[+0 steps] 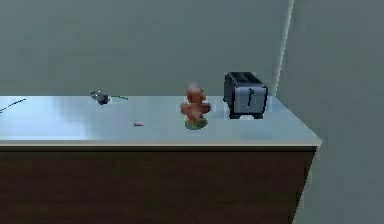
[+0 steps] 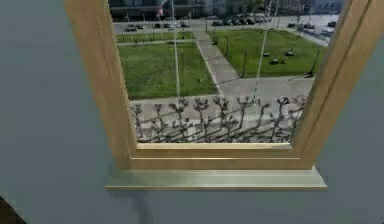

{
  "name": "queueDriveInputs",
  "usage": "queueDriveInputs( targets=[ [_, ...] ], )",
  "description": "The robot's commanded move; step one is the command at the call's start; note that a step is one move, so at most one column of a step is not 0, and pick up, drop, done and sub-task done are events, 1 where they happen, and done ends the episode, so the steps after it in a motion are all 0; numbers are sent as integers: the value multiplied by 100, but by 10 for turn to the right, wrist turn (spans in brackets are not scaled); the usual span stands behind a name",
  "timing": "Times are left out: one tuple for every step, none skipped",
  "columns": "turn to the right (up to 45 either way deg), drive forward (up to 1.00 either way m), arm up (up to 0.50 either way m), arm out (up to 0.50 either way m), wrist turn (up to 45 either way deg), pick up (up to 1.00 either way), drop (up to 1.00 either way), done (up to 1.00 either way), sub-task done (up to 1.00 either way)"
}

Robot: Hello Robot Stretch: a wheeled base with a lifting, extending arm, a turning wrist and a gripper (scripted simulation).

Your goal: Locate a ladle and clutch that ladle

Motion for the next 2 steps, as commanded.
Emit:
queueDriveInputs(
  targets=[
    [-240, 0, 0, 0, 0, 0, 0, 0, 0],
    [-30, 0, 0, 0, 0, 0, 0, 0, 0]
  ],
)
